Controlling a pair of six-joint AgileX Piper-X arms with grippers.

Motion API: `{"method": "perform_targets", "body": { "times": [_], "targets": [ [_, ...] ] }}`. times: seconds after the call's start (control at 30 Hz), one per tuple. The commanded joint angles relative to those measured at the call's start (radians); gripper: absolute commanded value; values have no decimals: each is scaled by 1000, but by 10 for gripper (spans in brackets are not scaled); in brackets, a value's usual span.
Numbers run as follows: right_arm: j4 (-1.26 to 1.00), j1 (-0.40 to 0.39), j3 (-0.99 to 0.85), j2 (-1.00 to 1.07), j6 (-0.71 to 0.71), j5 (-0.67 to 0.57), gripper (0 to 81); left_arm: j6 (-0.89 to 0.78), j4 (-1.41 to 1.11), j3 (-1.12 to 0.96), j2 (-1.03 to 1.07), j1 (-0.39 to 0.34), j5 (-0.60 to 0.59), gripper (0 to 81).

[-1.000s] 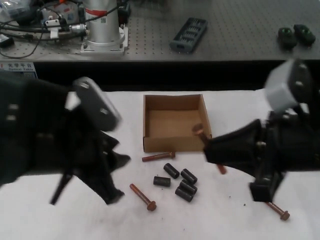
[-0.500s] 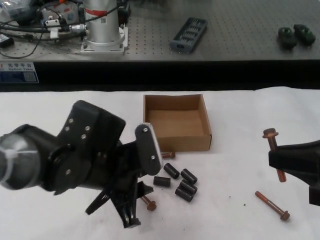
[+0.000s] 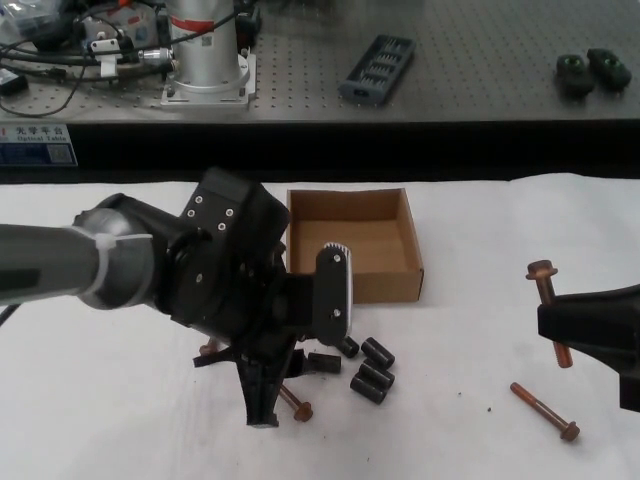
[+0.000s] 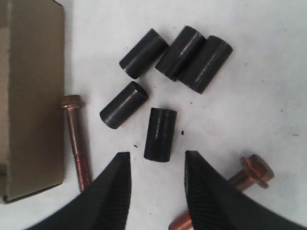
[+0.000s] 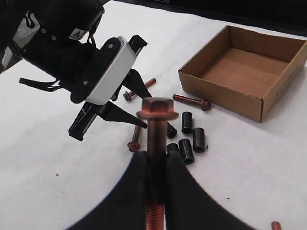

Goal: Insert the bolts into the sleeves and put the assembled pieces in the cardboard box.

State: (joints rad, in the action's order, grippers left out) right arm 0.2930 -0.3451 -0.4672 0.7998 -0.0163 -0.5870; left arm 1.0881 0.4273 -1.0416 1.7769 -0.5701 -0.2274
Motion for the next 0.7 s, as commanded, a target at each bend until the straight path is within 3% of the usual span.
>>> {"method": "perform_targets", "body": {
  "times": [0.0,0.67],
  "targets": [
    [-15,6,-3,-13,1,-14,4,46,15,-16,0,-3,-1,276],
    [-15,6,-3,-13,1,-6,4,66,48,-138,123,-21,5,276]
  ]
}}
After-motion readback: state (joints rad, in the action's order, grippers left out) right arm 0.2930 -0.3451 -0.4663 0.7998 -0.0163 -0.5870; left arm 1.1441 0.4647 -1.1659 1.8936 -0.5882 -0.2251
